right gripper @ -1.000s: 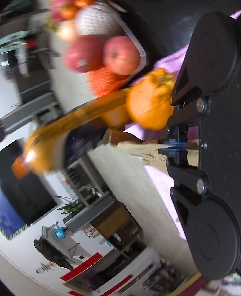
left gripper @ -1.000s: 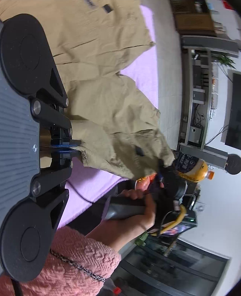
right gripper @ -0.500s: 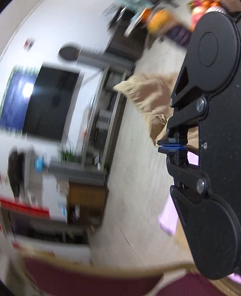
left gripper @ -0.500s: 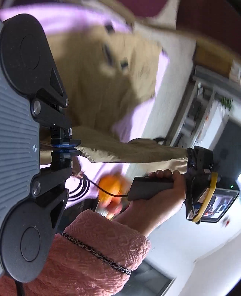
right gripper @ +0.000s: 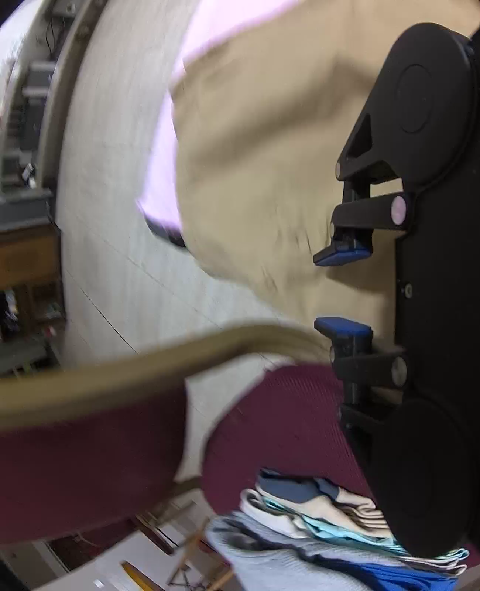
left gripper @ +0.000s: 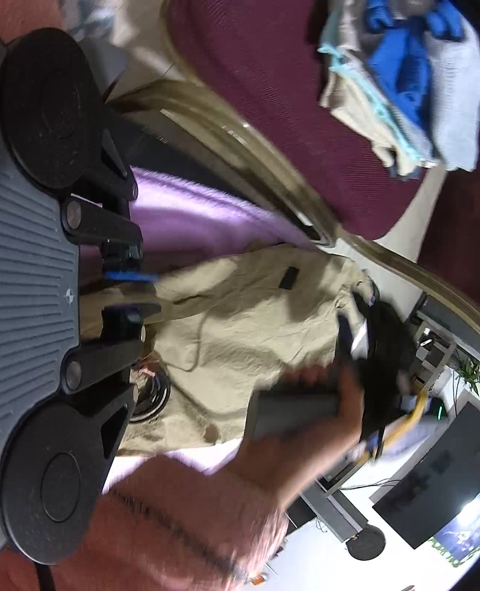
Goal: Fold clothes
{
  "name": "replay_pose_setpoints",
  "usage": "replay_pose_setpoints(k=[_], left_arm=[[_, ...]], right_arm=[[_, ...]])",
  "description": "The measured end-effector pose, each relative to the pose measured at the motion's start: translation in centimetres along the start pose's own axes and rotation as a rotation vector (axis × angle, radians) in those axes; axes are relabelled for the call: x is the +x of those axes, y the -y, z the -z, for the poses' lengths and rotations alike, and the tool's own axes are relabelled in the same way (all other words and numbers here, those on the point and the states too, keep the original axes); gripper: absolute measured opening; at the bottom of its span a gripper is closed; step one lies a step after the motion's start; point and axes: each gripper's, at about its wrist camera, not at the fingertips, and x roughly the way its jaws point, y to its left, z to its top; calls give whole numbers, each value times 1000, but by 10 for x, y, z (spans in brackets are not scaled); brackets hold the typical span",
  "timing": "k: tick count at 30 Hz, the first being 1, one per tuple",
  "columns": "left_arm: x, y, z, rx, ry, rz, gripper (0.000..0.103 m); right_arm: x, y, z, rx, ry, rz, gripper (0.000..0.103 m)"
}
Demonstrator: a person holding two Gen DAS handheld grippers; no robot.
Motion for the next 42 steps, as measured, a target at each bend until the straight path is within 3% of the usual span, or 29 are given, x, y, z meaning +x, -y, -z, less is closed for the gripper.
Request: replay_pose_setpoints(k=[8,13,15,19,24,27,28,29,30,34,37,38,39,42], left_arm=[[-10,3,-11,39,119,-46,12],[-4,30,-30,173,120,3,12],[7,47,-44,254,103,29,20],[55,75,-53,391,58,60,20],[97,101,-27,479,-73,136,17],[105,119,-7,582,-96,147,17],[108,124,-1,607,-107,148,17],[110,128,4,623,-120,149,17],[110,130,8,633,-125,151,17],[109,131,16,664,-130,150,17],[108,121,9,609,-128,124,20],[106,114,4,569,-128,117,20],[104,107,-2,517,-123,113,22],[94,81,-23,336,-83,99,31]], right_arm=[[-151,100,7,60,156,137,33],[-197,144,23,111,184,139,34],[-196,156,33,95,161,162,35],[-156,181,47,92,65,174,36],[-91,214,78,258,-39,-9,49],[-70,230,92,408,-11,-129,48],[-63,232,95,451,1,-151,43],[-59,232,98,466,12,-138,18],[-59,228,99,436,30,-77,11],[-75,226,117,376,100,93,10],[-82,232,122,390,115,22,32],[-85,235,120,400,110,-34,48],[-90,236,118,408,108,-72,56],[-103,237,107,401,114,-64,65]])
